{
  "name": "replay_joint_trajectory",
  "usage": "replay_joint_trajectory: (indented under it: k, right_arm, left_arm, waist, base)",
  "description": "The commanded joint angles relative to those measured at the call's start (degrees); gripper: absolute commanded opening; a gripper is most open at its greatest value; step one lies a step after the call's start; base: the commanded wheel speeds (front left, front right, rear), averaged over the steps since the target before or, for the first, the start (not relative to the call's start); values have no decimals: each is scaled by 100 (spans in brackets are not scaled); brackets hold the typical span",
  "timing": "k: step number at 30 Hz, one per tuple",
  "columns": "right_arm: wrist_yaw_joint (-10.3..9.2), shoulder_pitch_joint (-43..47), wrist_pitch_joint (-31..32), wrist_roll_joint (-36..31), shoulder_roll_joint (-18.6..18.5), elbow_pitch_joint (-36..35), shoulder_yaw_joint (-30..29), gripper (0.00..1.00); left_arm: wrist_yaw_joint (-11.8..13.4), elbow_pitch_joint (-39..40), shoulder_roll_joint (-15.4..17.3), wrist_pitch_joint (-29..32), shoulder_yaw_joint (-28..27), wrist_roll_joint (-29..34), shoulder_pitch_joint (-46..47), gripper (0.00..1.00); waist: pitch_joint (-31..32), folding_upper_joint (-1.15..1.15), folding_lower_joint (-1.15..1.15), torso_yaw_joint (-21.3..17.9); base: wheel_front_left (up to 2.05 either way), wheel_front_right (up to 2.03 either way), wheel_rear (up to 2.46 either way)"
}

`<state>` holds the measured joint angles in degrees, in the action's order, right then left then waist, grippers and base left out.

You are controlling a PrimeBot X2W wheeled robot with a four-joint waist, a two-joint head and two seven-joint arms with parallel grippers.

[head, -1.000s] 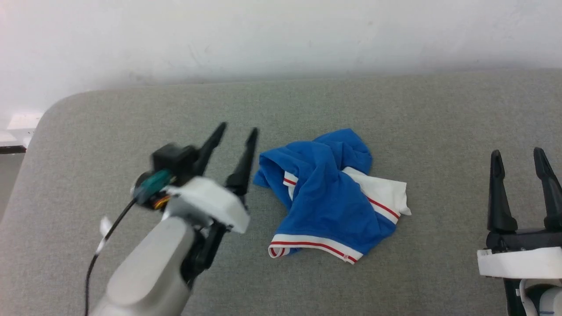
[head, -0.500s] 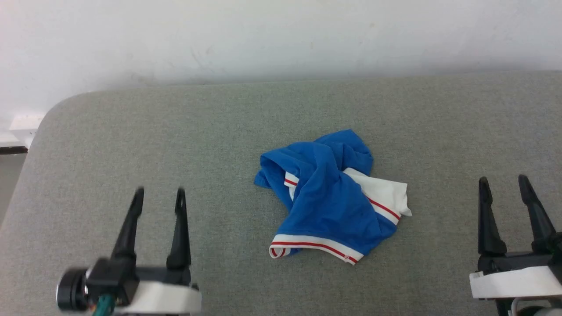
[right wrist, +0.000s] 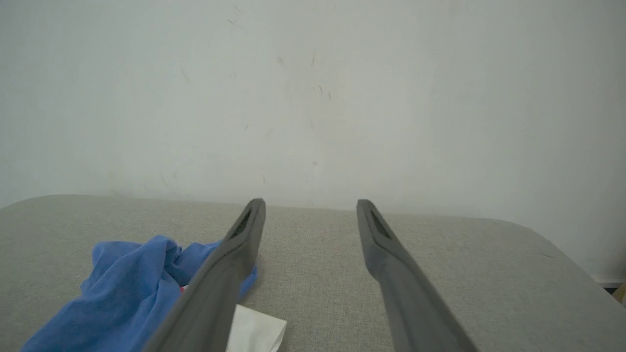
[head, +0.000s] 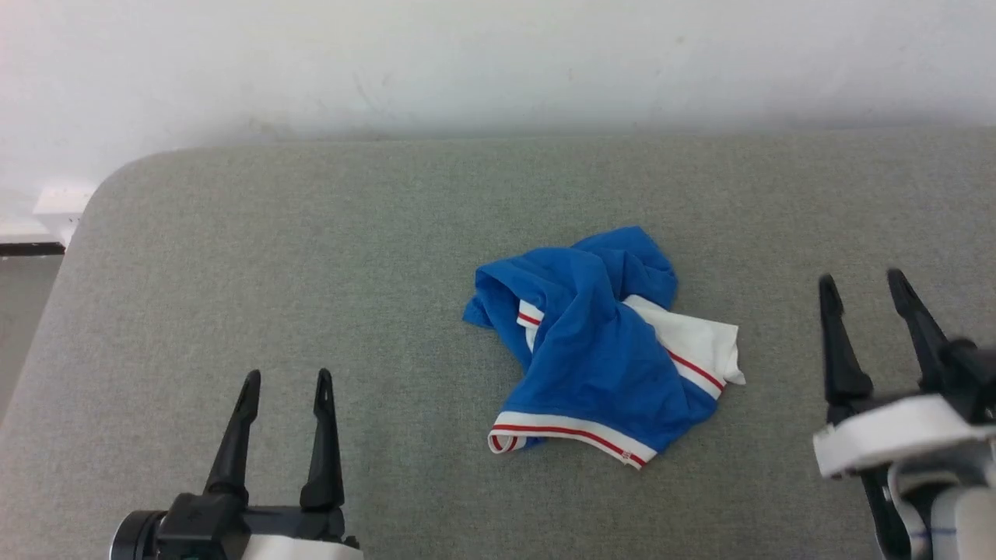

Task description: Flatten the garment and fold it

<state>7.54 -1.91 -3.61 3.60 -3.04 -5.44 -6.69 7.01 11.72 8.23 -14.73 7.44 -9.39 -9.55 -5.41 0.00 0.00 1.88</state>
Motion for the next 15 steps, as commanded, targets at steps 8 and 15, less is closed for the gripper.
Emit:
replay_joint_trajectory:
  k: [8, 15]
  right_arm:
    - [-5, -1104, 2132, 520, -727, 439, 652, 100]
    - [-5, -1630, 3792, 1261, -1496, 1132, 1311, 100]
  left_arm:
    - [-389, -105, -246, -27, -132, 203, 188, 100]
    - [-632, -292, -367, -27, -110, 317, 417, 100]
  waist:
    - [-322, 0, 0, 75]
    - [-650, 0, 0, 278]
  base:
    - [0, 0, 0]
    - [0, 0, 0]
